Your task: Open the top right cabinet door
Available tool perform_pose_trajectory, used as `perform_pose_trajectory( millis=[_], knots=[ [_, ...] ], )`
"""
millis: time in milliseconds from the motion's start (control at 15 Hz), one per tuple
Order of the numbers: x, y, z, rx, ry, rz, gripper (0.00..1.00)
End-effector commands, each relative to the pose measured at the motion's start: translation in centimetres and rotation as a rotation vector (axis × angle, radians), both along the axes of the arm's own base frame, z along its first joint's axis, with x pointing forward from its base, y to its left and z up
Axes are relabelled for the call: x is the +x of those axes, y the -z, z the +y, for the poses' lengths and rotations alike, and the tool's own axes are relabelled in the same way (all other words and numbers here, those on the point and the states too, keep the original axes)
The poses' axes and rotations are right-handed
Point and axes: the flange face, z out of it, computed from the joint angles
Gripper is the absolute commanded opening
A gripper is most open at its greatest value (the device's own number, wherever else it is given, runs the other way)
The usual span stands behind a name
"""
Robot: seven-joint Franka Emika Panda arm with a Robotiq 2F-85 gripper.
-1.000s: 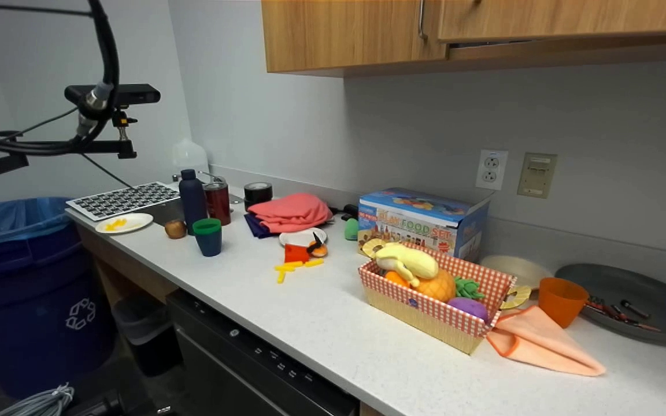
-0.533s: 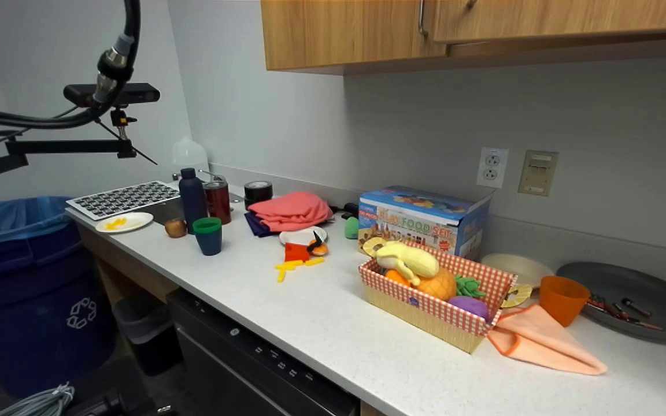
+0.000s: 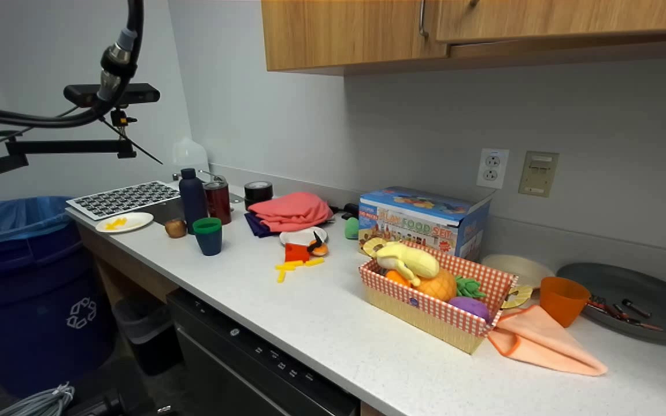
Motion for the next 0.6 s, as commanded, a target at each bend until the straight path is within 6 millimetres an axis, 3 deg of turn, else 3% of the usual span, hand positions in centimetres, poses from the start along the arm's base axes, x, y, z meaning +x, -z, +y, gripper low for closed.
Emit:
perform_pose_trajectory(
  millis=[0,467,533],
  knots=[
    [-1.8,-2.6,-2.7,-0.083,0.141,0.007,1.0],
    [-4.4,-3.3,-2.7,-0.335,0.278,0.173,1.0],
    [-3.9,-2.8,-2.3,-0.381,0.246,0.179,1.0]
  ],
)
